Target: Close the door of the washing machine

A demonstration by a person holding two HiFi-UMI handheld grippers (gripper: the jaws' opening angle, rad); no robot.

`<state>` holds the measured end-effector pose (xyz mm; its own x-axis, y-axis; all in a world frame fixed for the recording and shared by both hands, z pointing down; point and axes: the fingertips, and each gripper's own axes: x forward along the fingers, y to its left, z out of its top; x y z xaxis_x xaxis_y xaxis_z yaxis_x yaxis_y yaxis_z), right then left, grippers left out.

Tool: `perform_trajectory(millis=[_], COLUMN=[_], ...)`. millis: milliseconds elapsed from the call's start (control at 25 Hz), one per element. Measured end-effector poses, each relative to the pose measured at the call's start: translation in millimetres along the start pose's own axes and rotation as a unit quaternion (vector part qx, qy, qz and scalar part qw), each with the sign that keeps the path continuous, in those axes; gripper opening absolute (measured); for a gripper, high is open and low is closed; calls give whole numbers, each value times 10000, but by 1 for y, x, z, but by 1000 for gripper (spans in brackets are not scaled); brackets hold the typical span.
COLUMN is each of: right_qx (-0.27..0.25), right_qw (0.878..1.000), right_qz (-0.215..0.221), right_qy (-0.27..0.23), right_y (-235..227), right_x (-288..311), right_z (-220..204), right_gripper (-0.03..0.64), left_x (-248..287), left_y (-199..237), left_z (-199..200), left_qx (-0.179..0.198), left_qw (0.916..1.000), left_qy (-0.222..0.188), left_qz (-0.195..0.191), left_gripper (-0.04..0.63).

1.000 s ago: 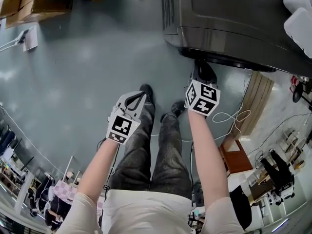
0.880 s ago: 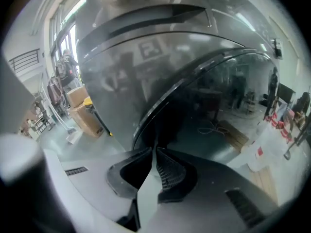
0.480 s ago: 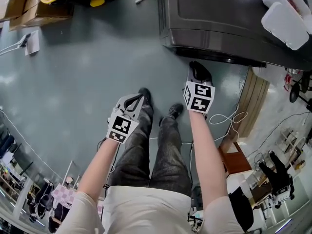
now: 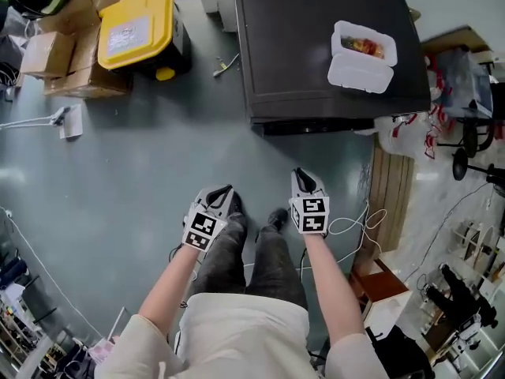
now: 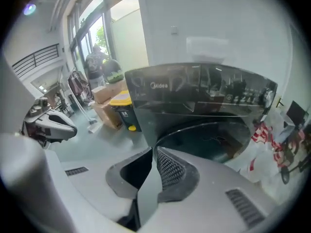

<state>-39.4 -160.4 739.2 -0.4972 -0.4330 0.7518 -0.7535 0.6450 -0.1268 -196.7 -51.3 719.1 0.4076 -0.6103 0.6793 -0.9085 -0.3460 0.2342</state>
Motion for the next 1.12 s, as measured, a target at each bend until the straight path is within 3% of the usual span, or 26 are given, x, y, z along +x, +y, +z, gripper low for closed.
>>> perform_trajectory(millis=[240, 520, 760, 1120], right_qx=[44, 194, 54, -142], right_qw=[9995, 9977, 9952, 9864], right_qz=[-10, 1, 49, -36], right_qy=[-328, -654, -980, -1639], right_y=[6, 11, 12, 5], right_x=[-88, -171, -235, -315], right_z=[38, 73, 111, 168], right_gripper=[51, 52, 52, 52], left_x=[-53, -97, -145, -196], left_y=[-25, -53, -75, -97], left_z=[63, 113, 171, 241], left_qx=[172, 54, 96, 287], left_qw=[9996, 9990, 9951, 9885], left_qy=[-207, -438, -982, -1483], left_qz=[-4, 15, 30, 65], left_gripper=[9, 9, 9, 9])
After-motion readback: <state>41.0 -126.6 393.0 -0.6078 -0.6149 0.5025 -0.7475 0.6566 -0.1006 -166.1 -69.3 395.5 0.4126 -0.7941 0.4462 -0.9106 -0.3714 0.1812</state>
